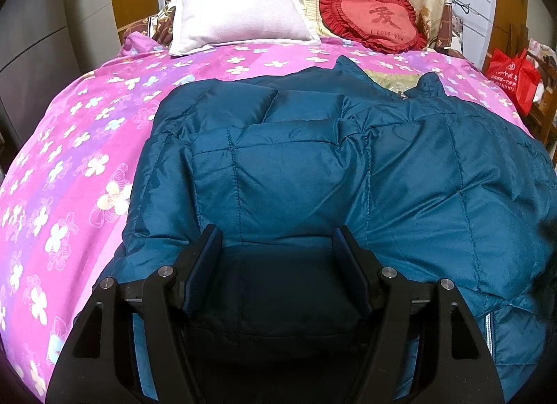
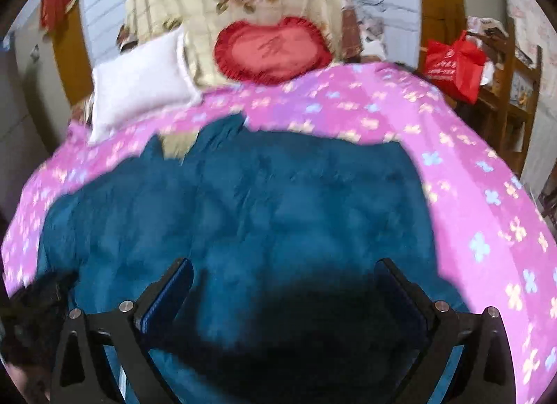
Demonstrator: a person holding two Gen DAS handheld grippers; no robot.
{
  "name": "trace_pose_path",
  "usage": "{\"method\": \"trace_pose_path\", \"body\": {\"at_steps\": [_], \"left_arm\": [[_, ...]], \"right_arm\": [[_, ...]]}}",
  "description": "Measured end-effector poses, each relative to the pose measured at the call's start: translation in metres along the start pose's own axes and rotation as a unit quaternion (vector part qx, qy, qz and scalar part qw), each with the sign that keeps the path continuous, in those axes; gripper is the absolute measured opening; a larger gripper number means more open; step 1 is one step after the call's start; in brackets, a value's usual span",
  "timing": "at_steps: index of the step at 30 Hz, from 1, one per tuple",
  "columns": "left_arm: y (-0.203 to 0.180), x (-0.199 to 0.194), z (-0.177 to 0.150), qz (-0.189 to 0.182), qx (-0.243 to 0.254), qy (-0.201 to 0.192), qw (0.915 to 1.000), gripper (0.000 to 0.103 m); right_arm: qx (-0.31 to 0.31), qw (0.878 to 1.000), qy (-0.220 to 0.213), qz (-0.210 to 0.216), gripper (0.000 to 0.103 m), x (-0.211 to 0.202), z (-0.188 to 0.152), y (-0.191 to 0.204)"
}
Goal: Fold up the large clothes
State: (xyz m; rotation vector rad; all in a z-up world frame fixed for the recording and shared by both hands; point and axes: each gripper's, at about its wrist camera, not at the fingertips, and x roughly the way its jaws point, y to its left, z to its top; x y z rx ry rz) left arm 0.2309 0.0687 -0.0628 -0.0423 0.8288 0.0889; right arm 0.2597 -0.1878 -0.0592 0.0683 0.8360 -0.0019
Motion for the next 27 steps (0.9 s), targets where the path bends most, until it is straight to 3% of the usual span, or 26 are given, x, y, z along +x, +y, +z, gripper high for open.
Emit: {"method": "trace_pose_path", "body": {"at_steps": [27], "left_arm": [[0.0010, 0.0018, -0.0001, -0.001, 0.000, 0.000, 1.0000, 0.068]], "right_arm": [[0.006, 1.000, -0.011, 0.006, 0.103, 0.0077, -0.0094, -0.0026]]}}
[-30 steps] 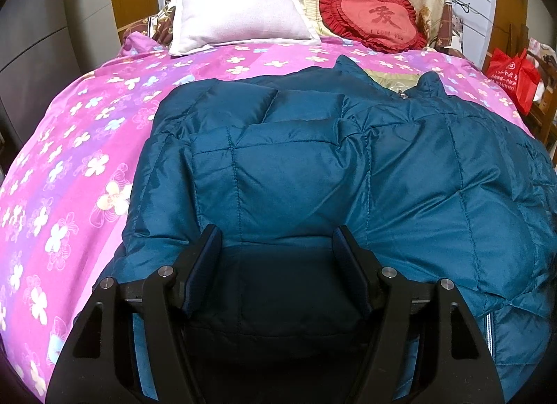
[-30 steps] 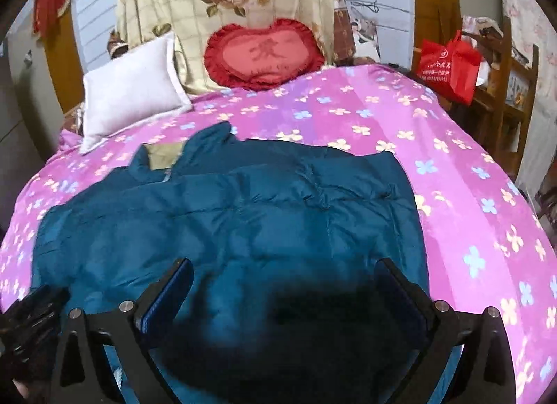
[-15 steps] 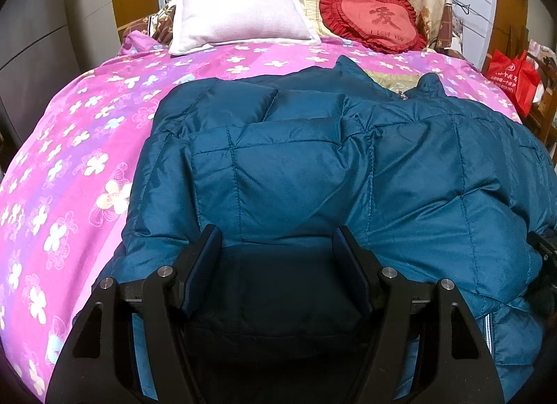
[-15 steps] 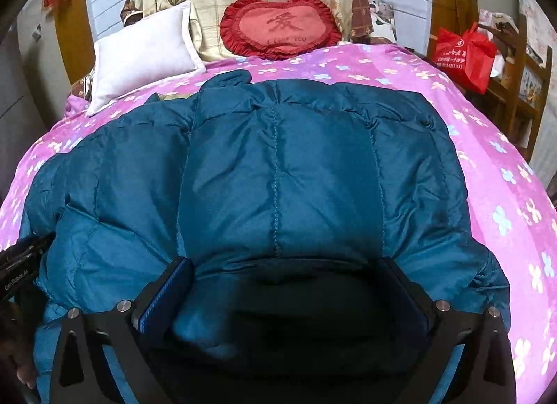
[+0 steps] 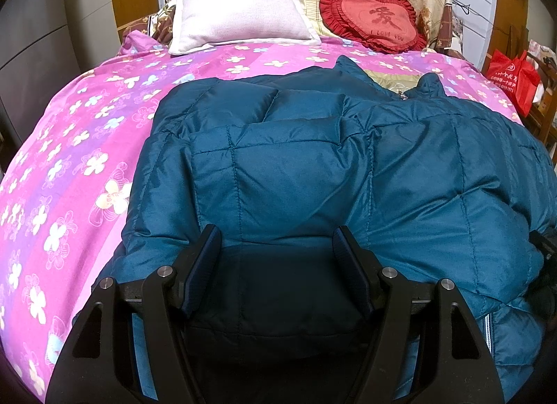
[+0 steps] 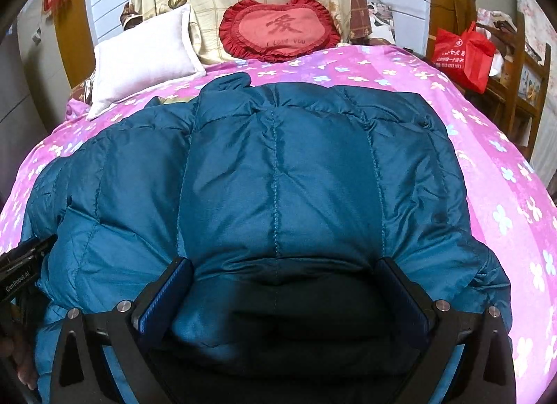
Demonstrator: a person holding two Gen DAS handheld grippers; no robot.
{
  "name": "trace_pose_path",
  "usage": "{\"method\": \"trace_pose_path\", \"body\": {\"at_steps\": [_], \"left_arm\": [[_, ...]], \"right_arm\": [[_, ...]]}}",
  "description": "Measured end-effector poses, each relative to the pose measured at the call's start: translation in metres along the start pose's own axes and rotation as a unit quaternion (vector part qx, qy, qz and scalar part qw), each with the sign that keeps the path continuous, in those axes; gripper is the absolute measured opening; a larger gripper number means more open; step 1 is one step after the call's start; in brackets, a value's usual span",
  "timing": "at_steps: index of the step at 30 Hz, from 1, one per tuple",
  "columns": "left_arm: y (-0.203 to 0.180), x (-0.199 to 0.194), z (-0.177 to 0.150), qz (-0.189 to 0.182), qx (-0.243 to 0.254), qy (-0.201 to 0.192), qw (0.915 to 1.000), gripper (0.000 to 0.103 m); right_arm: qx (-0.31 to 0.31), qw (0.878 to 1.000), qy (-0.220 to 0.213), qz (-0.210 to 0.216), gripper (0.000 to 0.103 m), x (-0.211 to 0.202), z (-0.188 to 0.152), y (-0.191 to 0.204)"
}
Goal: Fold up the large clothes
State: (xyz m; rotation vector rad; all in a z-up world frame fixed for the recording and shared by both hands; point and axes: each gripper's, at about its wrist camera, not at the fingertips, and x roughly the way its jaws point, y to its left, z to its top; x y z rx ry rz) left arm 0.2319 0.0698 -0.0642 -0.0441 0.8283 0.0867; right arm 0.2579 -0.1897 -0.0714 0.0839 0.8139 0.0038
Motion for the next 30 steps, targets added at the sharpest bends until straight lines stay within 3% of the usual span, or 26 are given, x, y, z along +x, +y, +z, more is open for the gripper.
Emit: {"method": "trace_pose_path", "body": {"at_steps": [6, 9, 12, 15, 20, 23, 26, 30], "left_arm": [[0.002, -0.018, 0.006, 0.010, 0.023, 0.002, 0.9997, 0.068], [0.014, -0.051, 0.002, -0.014, 0.023, -0.010, 0.9996, 0.072], [0.033, -0.079, -0.021, -0.021, 0.030, 0.005, 0.9993, 0.076], [0.055, -0.102, -0.055, -0.024, 0.047, 0.022, 0.9984, 0.077], [0.102, -0.122, -0.116, -0.032, 0.050, 0.102, 0.9931, 0.076], [0.127, -0.144, -0.148, -0.033, 0.060, 0.102, 0.9924, 0.077], [0.145, -0.159, -0.178, -0.038, 0.065, 0.102, 0.9919, 0.077], [0.157, -0.175, -0.201, -0.064, 0.054, 0.080, 0.9933, 0.077]], "right_arm": [[0.038, 0.999, -0.014, 0.013, 0.103, -0.043, -0.010, -0.008], [0.012, 0.999, -0.027, 0.015, 0.103, -0.077, -0.028, -0.005], [-0.031, 0.999, -0.024, -0.014, 0.103, -0.103, -0.055, -0.005], [-0.031, 0.999, -0.001, -0.015, 0.103, -0.121, -0.091, -0.022], [-0.033, 0.997, 0.075, -0.010, 0.103, -0.138, -0.151, -0.051], [-0.045, 0.997, 0.069, -0.014, 0.103, -0.164, -0.181, -0.069], [-0.034, 0.999, 0.034, -0.014, 0.103, -0.194, -0.198, -0.090], [0.007, 0.999, 0.012, 0.029, 0.103, -0.213, -0.215, -0.122]]}}
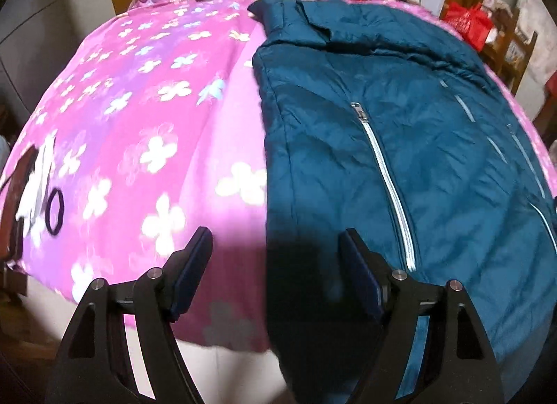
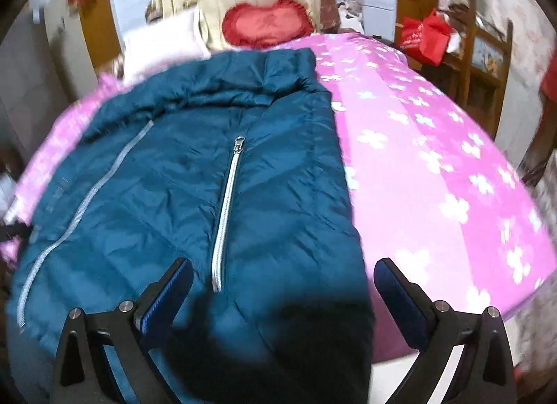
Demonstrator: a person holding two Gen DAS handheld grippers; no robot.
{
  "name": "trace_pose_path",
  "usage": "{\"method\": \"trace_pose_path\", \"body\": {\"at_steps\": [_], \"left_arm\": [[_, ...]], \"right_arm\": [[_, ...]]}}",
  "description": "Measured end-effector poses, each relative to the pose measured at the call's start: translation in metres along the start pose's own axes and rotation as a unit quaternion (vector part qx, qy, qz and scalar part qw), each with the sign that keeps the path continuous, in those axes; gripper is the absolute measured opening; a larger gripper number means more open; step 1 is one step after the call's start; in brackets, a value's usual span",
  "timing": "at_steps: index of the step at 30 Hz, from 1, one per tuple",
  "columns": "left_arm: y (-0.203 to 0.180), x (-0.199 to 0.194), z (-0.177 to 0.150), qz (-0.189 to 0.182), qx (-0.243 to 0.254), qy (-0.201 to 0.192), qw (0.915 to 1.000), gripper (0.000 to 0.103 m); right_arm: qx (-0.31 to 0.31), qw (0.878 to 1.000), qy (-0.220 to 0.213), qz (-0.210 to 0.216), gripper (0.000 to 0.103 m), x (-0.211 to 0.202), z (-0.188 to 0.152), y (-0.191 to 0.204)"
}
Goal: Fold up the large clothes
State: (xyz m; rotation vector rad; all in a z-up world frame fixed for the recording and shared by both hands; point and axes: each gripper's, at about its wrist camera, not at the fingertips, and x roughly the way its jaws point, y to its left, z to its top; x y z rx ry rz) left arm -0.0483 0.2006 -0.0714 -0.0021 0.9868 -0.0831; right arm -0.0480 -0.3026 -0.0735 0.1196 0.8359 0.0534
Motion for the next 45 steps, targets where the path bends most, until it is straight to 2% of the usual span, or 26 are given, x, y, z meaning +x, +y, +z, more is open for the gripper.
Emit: {"method": "trace_pose_path", "body": {"at_steps": [4, 8, 10, 12, 13, 19, 23, 26, 30, 34, 37, 42, 44, 45], "left_arm": [[0.004, -0.003, -0.016, -0.020, -0.027, -0.014, 0.9993, 0.079], [0.003, -0.003, -0.019, -0.017, -0.017, -0.034, 0.9991, 0.084], [0.002, -0.004, -0.022, -0.018, -0.009, -0.036, 0.9992, 0.087], [0.005, -0.008, -0.026, -0.026, -0.008, -0.038, 0.9989, 0.087], [0.008, -0.010, -0.029, -0.030, -0.009, -0.039, 0.9987, 0.087], [0.020, -0.023, -0.053, -0.035, -0.006, -0.037, 0.9987, 0.087], [0.018, -0.032, -0.066, -0.047, 0.009, -0.018, 0.9987, 0.087], [0.021, -0.043, -0.076, -0.044, 0.009, -0.023, 0.9987, 0.087], [0.031, -0.044, -0.085, -0.095, -0.030, -0.008, 0.9950, 0.087], [0.031, -0.031, -0.085, -0.169, -0.074, 0.014, 0.9827, 0.087], [0.025, -0.011, -0.084, -0.196, -0.081, 0.041, 0.9764, 0.087], [0.021, 0.009, -0.078, -0.237, -0.107, 0.044, 0.9647, 0.087], [0.017, 0.005, -0.076, -0.255, -0.105, 0.043, 0.9602, 0.075], [0.013, 0.000, -0.075, -0.265, -0.096, 0.043, 0.9586, 0.056]], "right_arm": [[0.009, 0.999, 0.040, 0.008, 0.103, 0.015, -0.012, -0.012], [-0.013, 1.000, 0.018, 0.015, 0.103, 0.013, -0.018, -0.010], [-0.009, 0.999, 0.017, 0.037, 0.103, 0.010, -0.021, -0.012], [0.009, 0.995, 0.013, 0.099, 0.103, 0.002, -0.026, -0.017], [0.014, 0.993, 0.013, 0.112, 0.103, 0.000, -0.028, -0.019], [0.010, 0.991, 0.010, 0.136, 0.103, -0.008, -0.040, -0.030], [0.028, 0.980, 0.014, 0.197, 0.103, -0.007, -0.037, -0.032], [0.046, 0.978, 0.013, 0.203, 0.103, -0.006, -0.034, -0.035], [0.073, 0.976, 0.012, 0.203, 0.103, -0.009, -0.036, -0.042], [0.051, 0.976, 0.024, 0.212, 0.103, -0.011, -0.040, -0.037], [0.060, 0.974, 0.033, 0.216, 0.103, -0.012, -0.045, -0.042], [0.075, 0.974, 0.071, 0.200, 0.103, 0.001, -0.056, -0.049], [0.074, 0.973, 0.076, 0.206, 0.103, 0.005, -0.056, -0.048], [0.070, 0.971, 0.075, 0.214, 0.103, 0.004, -0.056, -0.046]]}}
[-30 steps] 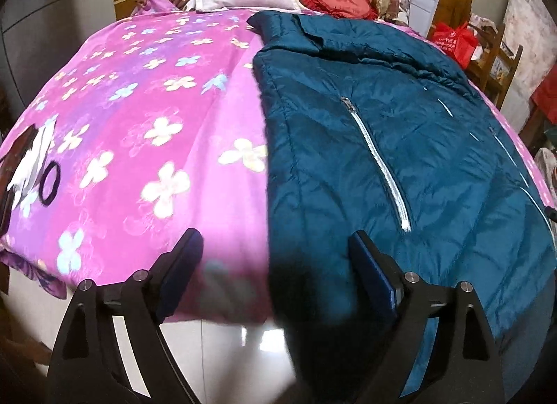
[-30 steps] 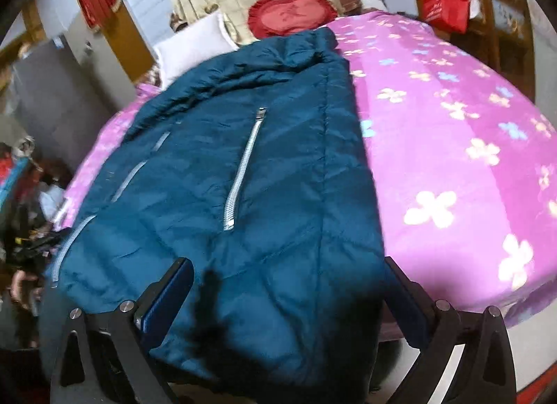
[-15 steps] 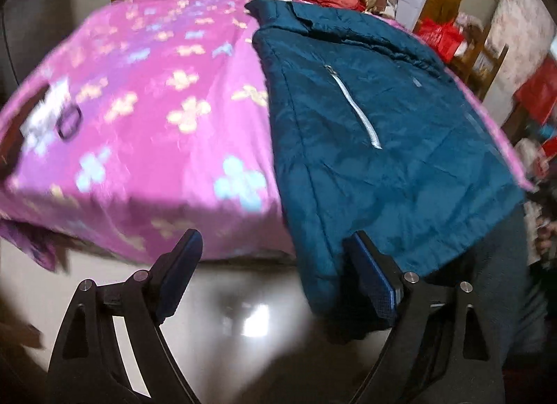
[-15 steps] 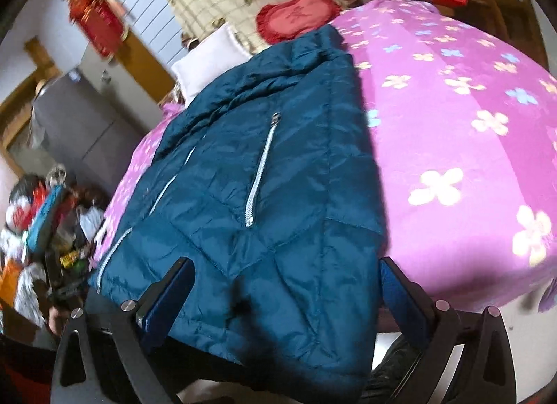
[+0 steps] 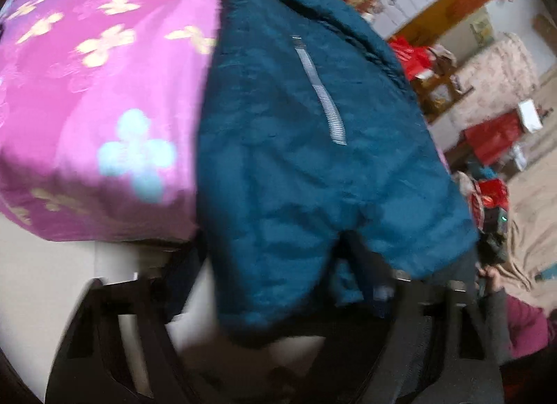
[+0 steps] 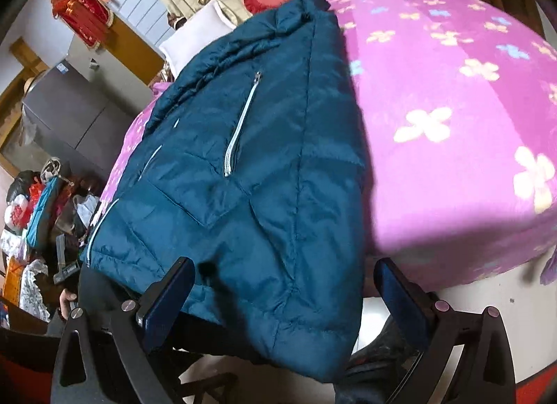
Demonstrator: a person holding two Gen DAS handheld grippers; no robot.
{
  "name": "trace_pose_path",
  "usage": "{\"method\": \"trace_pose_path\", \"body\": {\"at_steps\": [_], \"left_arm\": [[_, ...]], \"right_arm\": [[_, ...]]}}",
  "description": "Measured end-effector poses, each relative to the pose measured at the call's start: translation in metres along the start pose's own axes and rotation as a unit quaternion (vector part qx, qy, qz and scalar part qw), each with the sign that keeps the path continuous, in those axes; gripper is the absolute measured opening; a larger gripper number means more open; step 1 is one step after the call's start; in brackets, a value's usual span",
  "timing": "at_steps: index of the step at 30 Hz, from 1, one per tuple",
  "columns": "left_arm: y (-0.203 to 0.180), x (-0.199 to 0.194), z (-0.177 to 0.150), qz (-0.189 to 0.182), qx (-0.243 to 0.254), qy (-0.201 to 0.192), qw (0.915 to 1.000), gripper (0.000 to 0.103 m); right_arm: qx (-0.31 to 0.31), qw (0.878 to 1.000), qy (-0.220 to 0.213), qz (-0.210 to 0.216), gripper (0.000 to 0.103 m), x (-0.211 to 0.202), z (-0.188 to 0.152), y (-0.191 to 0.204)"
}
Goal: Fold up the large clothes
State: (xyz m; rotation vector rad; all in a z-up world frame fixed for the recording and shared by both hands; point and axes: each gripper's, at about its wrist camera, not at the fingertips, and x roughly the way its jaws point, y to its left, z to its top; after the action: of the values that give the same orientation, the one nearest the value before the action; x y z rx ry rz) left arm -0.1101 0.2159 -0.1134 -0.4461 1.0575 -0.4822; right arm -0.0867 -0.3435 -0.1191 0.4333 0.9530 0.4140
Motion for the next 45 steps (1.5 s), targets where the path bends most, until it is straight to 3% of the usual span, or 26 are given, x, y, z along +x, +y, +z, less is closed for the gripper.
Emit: {"method": "trace_pose_path", "body": {"at_steps": [1, 2, 8, 10, 14, 21, 30, 32, 34, 36, 42, 45], "left_arm": [[-0.006, -0.004, 0.000, -0.001, 0.012, -0.001, 0.9999, 0.047], [-0.012, -0.010, 0.000, 0.001, 0.028, -0.007, 0.9996, 0.045], [-0.019, -0.035, 0.013, -0.024, 0.051, -0.046, 0.9974, 0.044], [-0.016, -0.026, 0.020, -0.013, 0.051, -0.039, 0.9978, 0.049], [-0.019, -0.015, 0.032, 0.001, 0.068, -0.035, 0.9971, 0.052], [-0.033, -0.002, 0.036, 0.003, 0.088, -0.029, 0.9957, 0.053], [-0.037, 0.001, 0.028, 0.012, 0.111, -0.048, 0.9926, 0.060], [-0.036, 0.000, 0.026, 0.005, 0.110, -0.053, 0.9926, 0.064], [-0.036, -0.001, 0.024, 0.004, 0.112, -0.052, 0.9923, 0.065], [-0.036, -0.002, 0.024, 0.008, 0.109, -0.048, 0.9929, 0.065], [-0.030, -0.011, 0.019, 0.040, 0.087, -0.067, 0.9932, 0.065], [-0.032, -0.009, 0.018, 0.048, 0.082, -0.071, 0.9929, 0.065]], "right_arm": [[-0.007, 1.000, -0.002, 0.010, 0.103, -0.002, 0.000, 0.003], [-0.020, 0.999, -0.006, 0.030, 0.103, -0.005, -0.001, 0.010], [-0.058, 0.991, -0.047, 0.108, 0.103, -0.028, 0.002, 0.026], [-0.045, 0.993, -0.060, 0.087, 0.103, -0.028, 0.006, 0.021], [-0.005, 0.998, -0.033, 0.061, 0.103, -0.008, 0.013, 0.011], [-0.055, 0.997, -0.042, 0.035, 0.103, 0.004, 0.024, 0.024], [-0.047, 0.998, -0.047, 0.014, 0.102, 0.000, 0.021, 0.026], [-0.052, 0.998, -0.043, 0.008, 0.083, 0.003, 0.021, 0.030], [-0.039, 0.998, -0.040, 0.004, 0.039, 0.004, 0.021, 0.024], [-0.032, 0.999, -0.040, -0.003, 0.027, 0.004, 0.021, 0.018], [-0.031, 0.999, -0.044, -0.011, 0.026, 0.005, 0.020, 0.018], [-0.020, 0.999, -0.044, 0.008, 0.033, 0.005, 0.020, 0.015]]}}
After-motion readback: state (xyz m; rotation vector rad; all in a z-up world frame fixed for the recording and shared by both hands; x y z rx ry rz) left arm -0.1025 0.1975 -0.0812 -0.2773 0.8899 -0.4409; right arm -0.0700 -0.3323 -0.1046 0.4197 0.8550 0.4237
